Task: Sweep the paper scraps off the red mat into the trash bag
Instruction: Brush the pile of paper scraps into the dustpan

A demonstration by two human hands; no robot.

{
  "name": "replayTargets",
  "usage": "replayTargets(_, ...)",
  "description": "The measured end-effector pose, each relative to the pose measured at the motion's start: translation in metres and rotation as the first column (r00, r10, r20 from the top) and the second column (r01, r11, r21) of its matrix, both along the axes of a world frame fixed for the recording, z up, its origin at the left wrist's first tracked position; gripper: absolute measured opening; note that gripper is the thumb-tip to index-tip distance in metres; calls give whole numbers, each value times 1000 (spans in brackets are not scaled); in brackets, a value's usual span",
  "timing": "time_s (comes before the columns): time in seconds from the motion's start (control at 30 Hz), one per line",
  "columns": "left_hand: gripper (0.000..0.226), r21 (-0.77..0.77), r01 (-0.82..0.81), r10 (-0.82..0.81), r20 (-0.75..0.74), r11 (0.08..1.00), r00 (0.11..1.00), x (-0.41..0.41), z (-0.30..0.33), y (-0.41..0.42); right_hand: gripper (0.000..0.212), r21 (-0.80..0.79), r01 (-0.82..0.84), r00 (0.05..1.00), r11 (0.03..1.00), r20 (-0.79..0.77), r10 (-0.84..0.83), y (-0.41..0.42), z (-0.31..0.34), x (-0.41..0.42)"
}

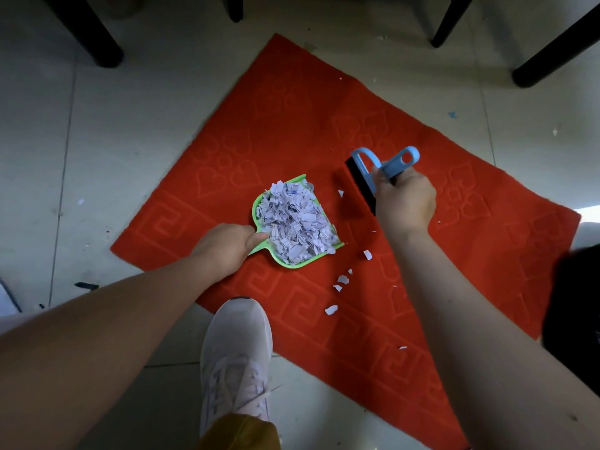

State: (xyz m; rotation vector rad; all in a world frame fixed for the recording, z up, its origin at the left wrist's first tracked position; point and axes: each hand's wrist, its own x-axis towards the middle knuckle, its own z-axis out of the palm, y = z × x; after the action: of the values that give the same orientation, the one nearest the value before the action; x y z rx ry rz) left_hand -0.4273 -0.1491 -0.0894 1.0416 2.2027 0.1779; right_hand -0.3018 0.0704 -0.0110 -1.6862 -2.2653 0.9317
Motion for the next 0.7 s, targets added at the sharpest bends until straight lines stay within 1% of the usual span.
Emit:
replayTargets(0.1,52,-7,-18,18,4,1000,1000,0,-1,0,25,-31,-51,997,998,58,53,-10,-6,-6)
replayTargets(0.23,52,9,-4,4,1,1000,1000,-1,-2,0,22,-88,-129,991,988,12,131,-26,-10,-8)
replayTargets(0.3,51,17,-4,4,-1,1000,1000,-1,-3,0,23,-93,-108,993,990,-46,104,-21,-7,-5)
replayTargets(0.37,51,17,5,-5,-4,1000,1000,-1,-3,1,25,-41,-64,996,997,-68,61,-9,-3,-4)
replayTargets(0.47,52,9,-2,2,2,1000,1000,-2,-4,4,26,10,-38,999,999,-9,39,6,2,-5)
replayTargets(0.57,52,10,-23,23,1,1000,1000,-2,-5,9,23,-19,-110,992,994,58,111,1,-4,-8)
replayTargets(0.63,52,17,-40,40,9,999,999,-2,-5,12,24,-49,-155,986,987,51,158,-9,-10,-8)
replayTargets(0.7,52,24,-46,46,10,999,999,-3,-5,14,24,-63,-146,989,987,8,146,-12,-11,-6)
